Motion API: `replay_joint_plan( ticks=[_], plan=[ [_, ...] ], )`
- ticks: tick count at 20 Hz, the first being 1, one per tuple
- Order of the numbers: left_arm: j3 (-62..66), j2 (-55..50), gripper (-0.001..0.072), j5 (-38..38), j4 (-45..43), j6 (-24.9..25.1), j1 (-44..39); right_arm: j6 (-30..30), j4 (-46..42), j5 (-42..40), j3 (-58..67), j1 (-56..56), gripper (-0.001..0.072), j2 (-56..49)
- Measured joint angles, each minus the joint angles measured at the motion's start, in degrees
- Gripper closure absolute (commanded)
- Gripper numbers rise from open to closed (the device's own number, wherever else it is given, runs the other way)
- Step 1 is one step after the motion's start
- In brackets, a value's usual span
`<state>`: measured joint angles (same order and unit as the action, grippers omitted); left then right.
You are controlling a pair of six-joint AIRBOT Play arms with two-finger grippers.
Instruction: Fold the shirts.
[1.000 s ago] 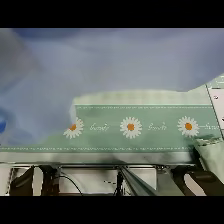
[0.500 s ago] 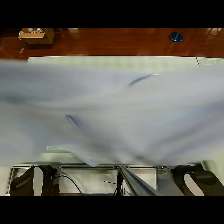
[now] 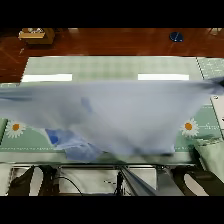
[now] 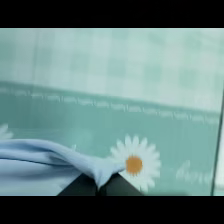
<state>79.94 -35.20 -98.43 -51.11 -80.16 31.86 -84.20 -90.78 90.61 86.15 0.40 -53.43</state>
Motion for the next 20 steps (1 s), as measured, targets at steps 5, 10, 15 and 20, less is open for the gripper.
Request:
replay_joint_plan(
  ticks=[5, 10, 15, 20],
  plan=[
    [-4.33, -11.19, 0.0682, 9.92, -1.18, 1.33, -6.91, 0.98, 8.35, -15.87, -1.53, 0.0, 0.0679, -12.26],
    [-5.16, -23.58, 0.0682, 29.77, -0.68, 6.54, -19.28, 2.64, 15.67, -29.33, -1.84, -0.44, 0.0678, -21.29],
    [-5.33, -35.82, 0.0681, 46.64, -0.37, 9.7, -26.6, 0.44, 17.75, -39.1, -1.86, -2.64, 0.0678, -27.74],
    [-5.38, -46.47, 0.068, 53.42, -0.33, 10.34, -30.16, -2.45, 19.28, -42.58, -1.86, -3.56, 0.0678, -34.14]
  ],
)
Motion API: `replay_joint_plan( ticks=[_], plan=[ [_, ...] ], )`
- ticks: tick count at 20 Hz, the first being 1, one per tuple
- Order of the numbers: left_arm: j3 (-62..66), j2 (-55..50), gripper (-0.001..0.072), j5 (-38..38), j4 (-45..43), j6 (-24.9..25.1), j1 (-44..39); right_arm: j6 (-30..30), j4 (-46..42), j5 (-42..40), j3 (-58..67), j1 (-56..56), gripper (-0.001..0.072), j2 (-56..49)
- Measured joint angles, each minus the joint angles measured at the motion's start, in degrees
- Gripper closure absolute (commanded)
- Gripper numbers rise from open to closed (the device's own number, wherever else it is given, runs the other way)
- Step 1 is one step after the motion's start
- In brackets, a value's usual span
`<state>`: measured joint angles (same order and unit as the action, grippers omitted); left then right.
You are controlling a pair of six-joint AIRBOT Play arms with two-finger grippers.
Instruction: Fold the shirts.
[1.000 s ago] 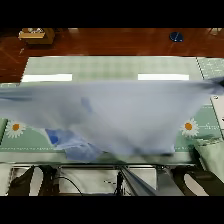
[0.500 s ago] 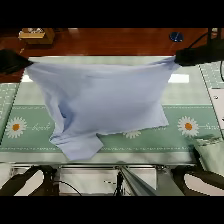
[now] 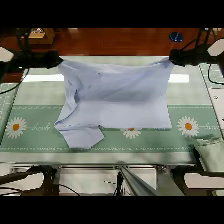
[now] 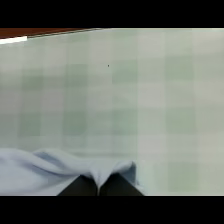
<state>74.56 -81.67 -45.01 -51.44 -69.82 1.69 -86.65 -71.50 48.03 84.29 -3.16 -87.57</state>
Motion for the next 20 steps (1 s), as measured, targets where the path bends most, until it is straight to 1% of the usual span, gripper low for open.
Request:
replay_joint_plan(
  ticks=[1, 2, 3, 4, 5, 6, 7, 8, 9, 10, 11, 12, 14, 15, 17, 18, 20],
  plan=[
    [0.0, -1.62, 0.068, 0.0, 0.0, -0.04, -0.37, -0.17, 1.09, 0.2, 0.0, -0.11, 0.0676, -1.44],
    [0.0, -3.26, 0.0677, -0.57, 0.0, -0.28, -0.63, -0.33, 1.99, 0.66, 0.0, -0.11, 0.0635, -2.69],
    [0.0, -4.46, 0.0646, -1.99, 0.0, -0.5, -0.76, -0.35, 2.91, 1.51, 0.0, -0.15, 0.0478, -3.85],
    [0.0, -5.35, 0.053, -3.45, -0.02, -0.52, -0.66, 0.09, 3.48, 2.23, 0.0, -0.24, 0.0352, -4.63],
    [0.22, -5.84, 0.0371, -5.29, 0.02, -0.57, -0.22, 1.07, 3.93, 2.78, 0.0, -0.55, 0.0325, -4.98],
    [0.9, -6.1, 0.025, -7.72, 0.02, -0.7, 0.83, 2.05, 4.04, 3.61, 0.04, -1.05, 0.0311, -4.87],
    [1.88, -6.1, 0.0239, -9.97, -0.09, -1.03, 2.27, 3.39, 4.15, 4.87, 0.26, -1.86, 0.0293, -4.22],
    [3.26, -5.9, 0.0241, -13.73, -0.15, -1.81, 4.28, 4.81, 4.26, 6.36, 0.61, -2.84, 0.0293, -3.15],
    [4.44, -5.49, 0.0249, -17.94, -0.13, -3.08, 6.43, 6.21, 3.5, 8.9, 0.81, -4.11, 0.0294, -1.73],
    [5.27, -4.68, 0.0277, -22.51, -0.15, -4.5, 8.92, 7.23, 1.68, 11.85, 0.96, -5.31, 0.0294, -0.31],
    [5.31, -3.54, 0.0281, -26.1, -0.61, -5.64, 11.13, 7.82, -0.9, 15.15, 0.79, -6.69, 0.0294, 1.27],
    [4.31, -1.73, 0.0281, -29.31, -1.68, -6.47, 13.35, 7.98, -3.45, 17.86, -0.2, -8.17, 0.0294, 2.8],
    [-0.94, 3.28, 0.028, -33.73, -4.68, -7.34, 16.63, 7.65, -5.86, 20.06, -4.79, -12.02, 0.0286, 6.36],
    [-5.27, 6.56, 0.028, -34.77, -6.19, -7.61, 18.1, 7.69, -5.99, 20.37, -7.89, -13.99, 0.0274, 7.87],
    [-15.21, 13.05, 0.028, -34.58, -8.26, -7.08, 20.48, 9.35, -3.93, 20.31, -14.93, -18.18, 0.0258, 10.54],
    [-20.85, 16.37, 0.0279, -34.34, -9.14, -6.64, 21.59, 10.73, -2.08, 20.37, -18.23, -20.11, 0.0219, 11.37],
    [-30.36, 20.9, 0.0266, -33.11, -9.18, -4.98, 23.47, 14.71, 3.28, 20.57, -24.06, -23.78, 0.0219, 12.5]
  ],
)
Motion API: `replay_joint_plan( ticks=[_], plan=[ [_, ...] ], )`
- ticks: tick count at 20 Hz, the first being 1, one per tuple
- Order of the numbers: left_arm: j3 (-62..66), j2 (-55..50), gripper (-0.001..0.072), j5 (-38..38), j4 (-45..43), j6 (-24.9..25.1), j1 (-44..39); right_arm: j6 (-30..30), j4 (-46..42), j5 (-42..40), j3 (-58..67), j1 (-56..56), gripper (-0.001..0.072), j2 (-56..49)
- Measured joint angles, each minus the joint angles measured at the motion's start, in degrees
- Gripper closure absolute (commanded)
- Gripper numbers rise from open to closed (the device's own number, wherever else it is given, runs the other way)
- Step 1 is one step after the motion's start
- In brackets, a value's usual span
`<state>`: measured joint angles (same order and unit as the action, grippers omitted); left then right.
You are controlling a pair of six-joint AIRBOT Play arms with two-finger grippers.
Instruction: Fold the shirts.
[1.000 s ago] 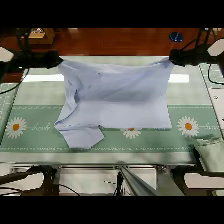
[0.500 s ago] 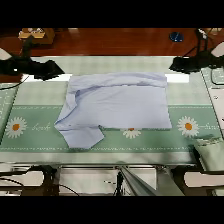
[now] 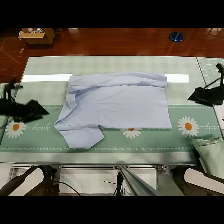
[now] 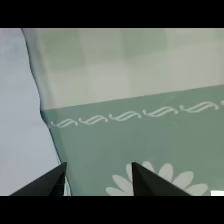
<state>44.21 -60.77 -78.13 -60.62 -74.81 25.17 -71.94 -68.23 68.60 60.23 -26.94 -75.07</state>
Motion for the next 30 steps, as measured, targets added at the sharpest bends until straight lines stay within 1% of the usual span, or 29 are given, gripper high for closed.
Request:
replay_joint_plan(
  ticks=[1, 2, 3, 4, 7, 12, 19, 20, 21, 23, 26, 30],
  plan=[
    [-3.89, 1.33, 0.0239, 0.31, -0.02, 1.05, 0.94, 2.03, 2.58, 0.04, -1.9, -1.25, 0.0219, 0.35],
    [-6.67, 2.1, 0.0238, 0.48, 0.2, 1.97, 1.68, 4.09, 5.51, 0.35, -3.43, -2.23, 0.0219, 0.63],
    [-8.92, 2.56, 0.0219, 1.05, 0.55, 2.97, 2.43, 5.84, 7.93, 0.48, -4.42, -2.91, 0.0219, 0.79],
    [-10.43, 2.67, 0.019, 1.44, 0.79, 4.02, 3.04, 7.21, 10.01, 0.83, -5.16, -3.43, 0.0219, 0.92],
    [-13.05, 1.86, 0.019, 2.6, 1.11, 6.47, 4.68, 9.92, 14.49, 1.27, -6.38, -4.28, 0.022, 1.14],
    [-14.29, -2.49, 0.0189, 6.91, 4.94, 10.82, 5.53, 11.76, 17.33, 3.15, -7.02, -4.66, 0.022, 1.27],
    [-14.51, -10.38, 0.0197, 11.69, 13.86, 17.75, 4.96, 12.2, 20.04, 6.03, -7.13, -4.76, 0.022, 1.25],
    [-14.47, -11.74, 0.0331, 12.5, 15.21, 18.36, 4.22, 12.22, 21.03, 6.38, -7.13, -4.76, 0.022, 1.31],
    [-14.49, -12.9, 0.0516, 13.79, 15.69, 18.99, 3.34, 12.24, 22.14, 6.58, -7.13, -4.74, 0.022, 1.46],
    [-14.53, -14.95, 0.0673, 15.26, 16.28, 19.8, 1.53, 12.28, 23.69, 7.06, -7.13, -4.76, 0.022, 2.12],
    [-14.53, -16.52, 0.0679, 14.6, 17.66, 20.41, 0.26, 12.28, 23.67, 7.39, -7.13, -4.76, 0.022, 3.76],
    [-14.58, -17.25, 0.0679, 14.03, 18.14, 20.65, 1.51, 10.34, 16.83, 8.17, -7.85, -5.95, 0.0214, 5.01]
  ],
)
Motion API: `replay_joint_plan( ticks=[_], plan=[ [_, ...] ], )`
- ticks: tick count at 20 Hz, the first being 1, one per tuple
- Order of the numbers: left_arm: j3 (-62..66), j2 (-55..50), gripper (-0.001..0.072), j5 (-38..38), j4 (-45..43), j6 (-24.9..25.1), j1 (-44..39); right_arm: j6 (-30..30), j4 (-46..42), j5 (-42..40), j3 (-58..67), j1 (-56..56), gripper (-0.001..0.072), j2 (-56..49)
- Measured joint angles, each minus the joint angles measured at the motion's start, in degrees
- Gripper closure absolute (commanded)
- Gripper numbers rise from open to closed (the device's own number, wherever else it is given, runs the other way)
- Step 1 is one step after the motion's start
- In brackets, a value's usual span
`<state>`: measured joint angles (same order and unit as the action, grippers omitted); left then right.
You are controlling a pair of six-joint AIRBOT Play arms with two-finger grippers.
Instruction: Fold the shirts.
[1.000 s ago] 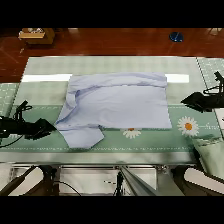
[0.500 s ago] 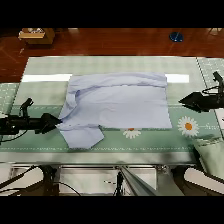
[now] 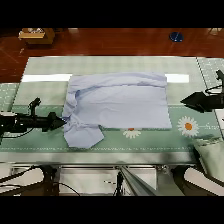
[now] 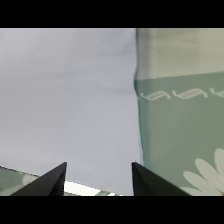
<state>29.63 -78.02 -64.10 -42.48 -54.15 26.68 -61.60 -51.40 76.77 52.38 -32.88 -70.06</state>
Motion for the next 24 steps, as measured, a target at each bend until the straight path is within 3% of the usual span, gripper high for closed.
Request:
replay_joint_plan(
  ticks=[1, 9, 18, 19, 21, 24],
  plan=[
    [-0.02, -0.07, 0.0679, -0.68, -0.17, 0.22, 0.76, -0.92, -1.31, 0.11, -0.79, -1.18, 0.0165, 0.13],
    [-0.04, -0.07, 0.0679, -2.89, -2.29, 1.88, 4.35, -2.78, -1.73, -1.01, -12.02, -6.93, 0.0166, 0.42],
    [-0.04, -0.07, 0.0679, -3.32, -2.54, 2.08, 4.7, -6.21, 0.96, -11.39, -19.82, 3.96, 0.0191, -0.31],
    [-0.04, -0.09, 0.0678, -3.34, -2.51, 2.08, 4.7, -6.71, 1.29, -12.17, -20.06, 5.73, 0.0297, -0.9],
    [-0.04, -0.07, 0.0679, -3.34, -2.27, 2.08, 4.7, -6.99, 1.81, -15.67, -20.52, 9.44, 0.0681, -2.29],
    [0.87, -0.07, 0.068, -3.78, -1.81, 2.08, 4.68, -5.62, 4.96, -18.03, -19.45, 13.33, 0.0678, -3.21]
  ],
)
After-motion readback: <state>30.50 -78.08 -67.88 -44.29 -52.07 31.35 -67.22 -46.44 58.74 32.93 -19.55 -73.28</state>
